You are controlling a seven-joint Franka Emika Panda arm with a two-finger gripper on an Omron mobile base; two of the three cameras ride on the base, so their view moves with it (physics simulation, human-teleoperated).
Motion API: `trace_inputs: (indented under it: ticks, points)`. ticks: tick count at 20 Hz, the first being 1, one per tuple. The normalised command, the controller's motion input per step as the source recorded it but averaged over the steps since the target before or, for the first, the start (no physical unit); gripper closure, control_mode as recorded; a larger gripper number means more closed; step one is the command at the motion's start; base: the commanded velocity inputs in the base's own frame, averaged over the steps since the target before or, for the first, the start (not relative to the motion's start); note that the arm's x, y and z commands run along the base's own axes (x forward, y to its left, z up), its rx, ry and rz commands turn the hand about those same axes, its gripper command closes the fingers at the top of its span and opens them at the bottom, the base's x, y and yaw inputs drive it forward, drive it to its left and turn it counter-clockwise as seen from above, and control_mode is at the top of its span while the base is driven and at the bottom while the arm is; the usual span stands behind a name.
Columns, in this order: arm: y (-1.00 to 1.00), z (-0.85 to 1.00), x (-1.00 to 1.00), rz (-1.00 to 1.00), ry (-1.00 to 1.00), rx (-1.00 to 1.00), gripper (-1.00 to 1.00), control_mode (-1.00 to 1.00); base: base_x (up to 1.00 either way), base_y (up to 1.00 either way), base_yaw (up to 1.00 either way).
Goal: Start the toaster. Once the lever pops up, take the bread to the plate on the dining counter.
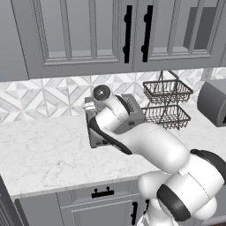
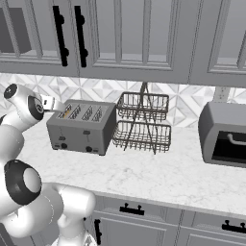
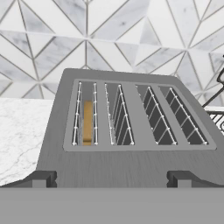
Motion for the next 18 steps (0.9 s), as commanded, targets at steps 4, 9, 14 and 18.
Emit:
trace_inputs:
  ticks: [4, 9, 14, 18]
  points:
    - [0.0, 0.0, 0.0, 0.0, 0.0, 0.0, -1.0, -1.0, 0.0, 0.0, 0.0]
    - [0.0, 0.0, 0.0, 0.0, 0.0, 0.0, -1.0, -1.0, 0.0, 0.0, 0.0]
    - [0.0, 0.0, 0.0, 0.0, 0.0, 0.0, -1.0, -1.0, 0.0, 0.0, 0.0]
    - [0.0, 0.0, 0.0, 0.0, 0.0, 0.0, -1.0, -1.0, 0.0, 0.0, 0.0]
